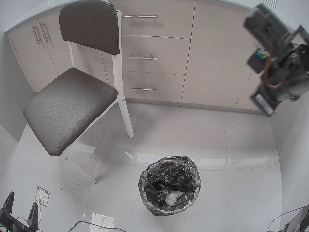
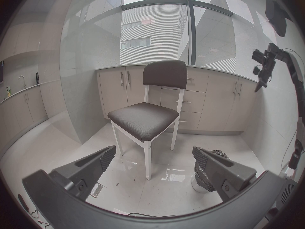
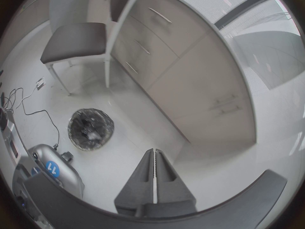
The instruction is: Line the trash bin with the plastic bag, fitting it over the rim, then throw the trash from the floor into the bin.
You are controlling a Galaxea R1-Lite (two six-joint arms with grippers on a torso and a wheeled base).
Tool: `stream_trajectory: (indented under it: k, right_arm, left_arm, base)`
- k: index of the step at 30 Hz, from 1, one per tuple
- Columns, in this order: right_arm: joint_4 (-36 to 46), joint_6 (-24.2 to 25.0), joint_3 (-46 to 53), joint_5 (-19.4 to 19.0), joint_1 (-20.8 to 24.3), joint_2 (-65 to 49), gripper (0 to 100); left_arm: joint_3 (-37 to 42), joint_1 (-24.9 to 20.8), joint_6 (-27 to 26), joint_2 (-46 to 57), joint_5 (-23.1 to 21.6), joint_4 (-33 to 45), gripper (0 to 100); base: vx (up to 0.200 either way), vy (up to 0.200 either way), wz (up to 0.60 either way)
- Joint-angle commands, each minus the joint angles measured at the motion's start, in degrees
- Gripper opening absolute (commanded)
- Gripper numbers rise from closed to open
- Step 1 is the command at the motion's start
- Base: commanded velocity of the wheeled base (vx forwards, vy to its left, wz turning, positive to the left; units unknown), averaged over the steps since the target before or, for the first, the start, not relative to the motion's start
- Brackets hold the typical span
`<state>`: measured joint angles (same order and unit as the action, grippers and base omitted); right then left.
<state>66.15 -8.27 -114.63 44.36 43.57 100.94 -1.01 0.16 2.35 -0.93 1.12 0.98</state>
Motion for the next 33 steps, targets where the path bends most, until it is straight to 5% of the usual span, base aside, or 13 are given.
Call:
stream_trajectory:
  k: [1, 4, 9, 10, 13, 22, 30, 33]
  right_arm:
    - [13.75, -0.88, 0.04, 0.2, -14.13, -19.2, 0]
    - [17.61, -1.4, 0.04, -1.21, -17.82, -23.33, 0]
    - [21.22, -3.6, 0.04, -10.44, -27.75, -31.77, 0]
    - [23.06, -4.3, 0.04, -15.45, -31.09, -35.99, 0]
    - [23.06, -4.39, 0.04, -22.74, -35.48, -42.67, 0]
    - [21.13, -4.74, 0.04, -39.62, -44.1, -68.51, 0]
    - [6.01, -5.09, 1.16, -40.23, -44.71, -83.98, 0]
    - [-1.72, -5.71, 13.47, -40.14, -43.39, -90.3, 0]
  left_arm:
    - [0.48, 0.02, 0.02, 0.84, 0.02, -0.01, 100]
    - [0.48, 0.02, 0.02, 0.84, 0.02, -0.01, 100]
    - [0.48, 0.02, 0.02, 0.93, 0.02, -0.01, 100]
    - [0.48, 0.02, 0.02, 0.84, 0.02, -0.01, 100]
    - [0.48, 0.02, 0.02, 0.93, 0.02, -0.01, 100]
    - [0.48, 0.02, 0.02, 0.93, 0.02, -0.01, 100]
    - [0.48, 0.02, 0.02, 0.93, 0.02, -0.01, 100]
    - [0.48, 0.02, 0.02, 0.93, 0.02, -0.01, 100]
  base:
    - [0.0, 0.0, 0.0]
    - [0.0, 0.0, 0.0]
    - [0.0, 0.0, 0.0]
    - [0.0, 0.0, 0.0]
    - [0.0, 0.0, 0.0]
    - [0.0, 0.0, 0.0]
    - [0.0, 0.0, 0.0]
    - [0.0, 0.0, 0.0]
